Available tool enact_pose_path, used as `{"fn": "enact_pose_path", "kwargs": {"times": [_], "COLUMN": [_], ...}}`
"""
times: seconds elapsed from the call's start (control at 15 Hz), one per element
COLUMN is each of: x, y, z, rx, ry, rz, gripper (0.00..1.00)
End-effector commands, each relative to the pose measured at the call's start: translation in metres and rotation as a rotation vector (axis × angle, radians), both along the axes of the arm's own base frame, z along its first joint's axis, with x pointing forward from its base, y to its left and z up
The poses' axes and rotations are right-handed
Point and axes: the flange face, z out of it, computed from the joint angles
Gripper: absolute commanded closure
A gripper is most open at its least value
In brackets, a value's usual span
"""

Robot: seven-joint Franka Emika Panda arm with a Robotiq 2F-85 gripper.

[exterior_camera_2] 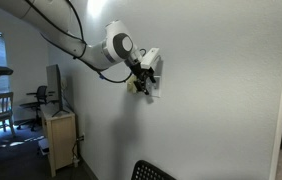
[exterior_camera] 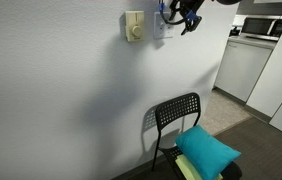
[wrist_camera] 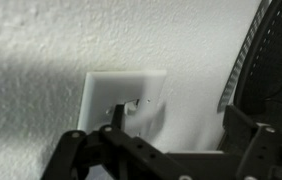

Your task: Turn off the light

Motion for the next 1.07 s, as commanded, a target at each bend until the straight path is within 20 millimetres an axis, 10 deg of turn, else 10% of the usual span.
{"fn": "enact_pose_path", "kwargs": {"times": [0.0, 0.33, 0.67, 1.0], "x": [0.021, 0.019, 0.017, 0.012], "y": [-0.007, -0.004, -0.007, -0.005], "z": [-0.01, -0.013, -0.057, -0.05], "rx": [0.007, 0.026, 0.035, 0.05], "ry": [0.008, 0.025, 0.134, 0.131], "rz": [-0.003, -0.022, -0.082, -0.111], "gripper": [0.0, 0.0, 0.0, 0.0]}}
